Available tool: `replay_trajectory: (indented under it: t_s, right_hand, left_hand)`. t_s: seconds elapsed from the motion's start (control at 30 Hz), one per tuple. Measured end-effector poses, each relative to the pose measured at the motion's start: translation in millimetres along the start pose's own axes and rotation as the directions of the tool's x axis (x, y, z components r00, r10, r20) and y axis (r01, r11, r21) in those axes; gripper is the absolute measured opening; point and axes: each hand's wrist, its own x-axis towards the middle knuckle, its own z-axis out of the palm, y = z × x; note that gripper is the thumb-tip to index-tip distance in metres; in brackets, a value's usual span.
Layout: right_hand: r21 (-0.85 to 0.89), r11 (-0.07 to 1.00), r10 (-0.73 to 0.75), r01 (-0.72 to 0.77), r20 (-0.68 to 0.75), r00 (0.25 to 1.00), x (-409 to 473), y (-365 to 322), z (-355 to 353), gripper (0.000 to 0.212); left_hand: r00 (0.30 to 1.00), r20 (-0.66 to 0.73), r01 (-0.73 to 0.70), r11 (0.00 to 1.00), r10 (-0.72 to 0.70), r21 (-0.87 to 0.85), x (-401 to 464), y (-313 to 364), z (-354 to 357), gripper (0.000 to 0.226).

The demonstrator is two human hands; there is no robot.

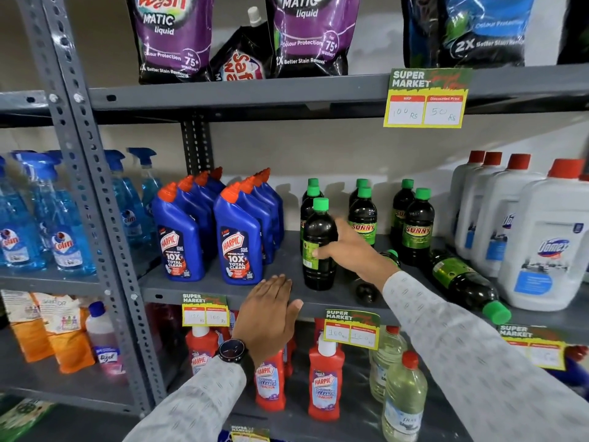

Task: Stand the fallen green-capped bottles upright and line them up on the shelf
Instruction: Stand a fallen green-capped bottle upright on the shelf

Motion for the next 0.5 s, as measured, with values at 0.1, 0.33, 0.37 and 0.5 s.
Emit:
replay_trajectory:
  t_s: [0.1, 0.33, 0.37, 0.5]
  right_hand:
    - [-0.033, 0.999, -0.009, 0.007, -0.051, 0.999, 3, 4, 1, 0.073]
    - [-0.111, 0.993, -0.055, 0.043, -0.104, 0.993, -1, 2, 6, 0.077]
    - [-0.09, 0.995, -0.044, 0.037, -0.083, 0.996, 0, 2, 4, 0.079]
    - [0.082, 0.996, 0.014, -0.017, 0.041, 0.999, -1, 2, -5, 0.094]
  left_hand:
    - [1.0, -0.007, 0.002, 1.0, -0.002, -0.006, 0, 0, 0, 0.074]
    - [1.0, 0.005, 0.008, 1.0, -0.008, -0.001, 1, 1, 0, 0.075]
    - [1.0, 0.004, 0.009, 1.0, -0.009, -0.002, 1, 1, 0, 0.076]
    - [1.0, -0.001, 0.01, 1.0, -0.01, -0.008, 1, 1, 0, 0.082]
